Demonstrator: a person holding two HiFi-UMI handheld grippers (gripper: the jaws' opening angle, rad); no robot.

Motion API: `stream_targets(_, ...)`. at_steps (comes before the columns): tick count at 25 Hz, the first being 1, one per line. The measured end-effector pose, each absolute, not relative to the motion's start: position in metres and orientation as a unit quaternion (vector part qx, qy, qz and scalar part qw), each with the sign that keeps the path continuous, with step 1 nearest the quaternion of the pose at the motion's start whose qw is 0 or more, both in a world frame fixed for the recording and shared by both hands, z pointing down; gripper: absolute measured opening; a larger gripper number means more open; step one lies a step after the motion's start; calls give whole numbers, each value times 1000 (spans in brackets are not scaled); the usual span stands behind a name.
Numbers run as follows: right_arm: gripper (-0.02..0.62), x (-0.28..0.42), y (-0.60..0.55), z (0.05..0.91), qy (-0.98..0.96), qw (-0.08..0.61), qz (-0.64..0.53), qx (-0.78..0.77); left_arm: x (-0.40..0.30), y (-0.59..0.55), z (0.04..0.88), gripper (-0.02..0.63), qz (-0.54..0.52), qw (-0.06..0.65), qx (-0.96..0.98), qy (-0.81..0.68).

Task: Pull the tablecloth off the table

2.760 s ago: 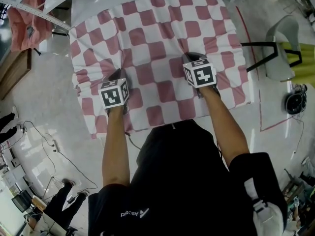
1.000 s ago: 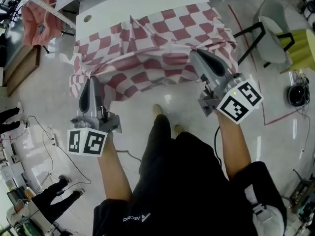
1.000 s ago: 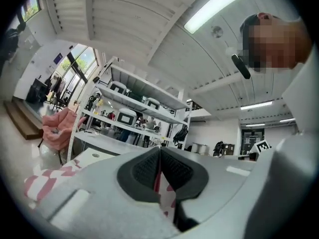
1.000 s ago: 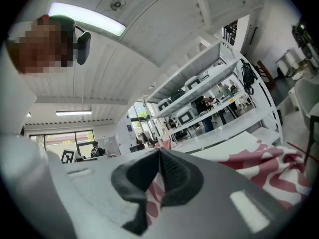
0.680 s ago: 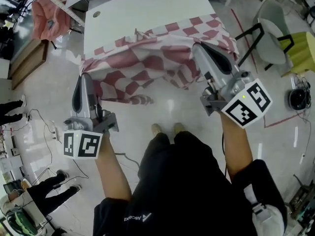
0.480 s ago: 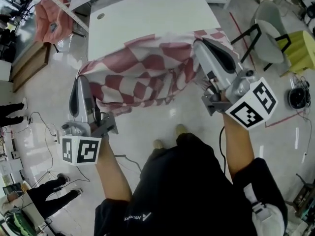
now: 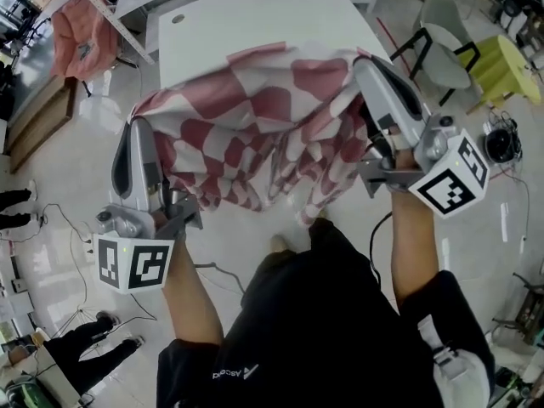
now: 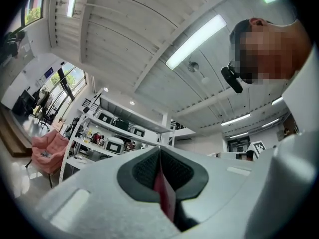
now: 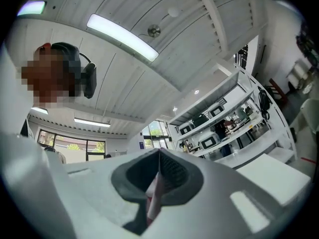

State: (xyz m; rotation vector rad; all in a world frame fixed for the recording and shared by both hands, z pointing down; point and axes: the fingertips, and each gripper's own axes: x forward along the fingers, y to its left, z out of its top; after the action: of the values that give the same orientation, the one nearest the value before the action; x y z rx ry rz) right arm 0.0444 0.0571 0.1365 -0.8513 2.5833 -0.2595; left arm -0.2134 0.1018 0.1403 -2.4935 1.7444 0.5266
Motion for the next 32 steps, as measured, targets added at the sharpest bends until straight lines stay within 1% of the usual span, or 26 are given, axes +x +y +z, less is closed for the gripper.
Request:
stream_targets(4,3,10,115,143,930,201,-90,-296,-241,156,138,11,179,34,-807,562)
stream_targets(12,3,9,128,165,934,187,-119,-281,-243,181,150,11,191,19,-785,589)
stream_targets(15,3,17,128,170,935,182,-118,-280,-237,181,156,11,195,10,-781,593)
stream_targets(26,3,74,119,185,930,160,-99,-315,-179,169,171,11,194,-13,-798,570)
stream_targets(32,3,82,111,189,926,151,-100,-331,-170,159,175,11,185,-22,-809,558)
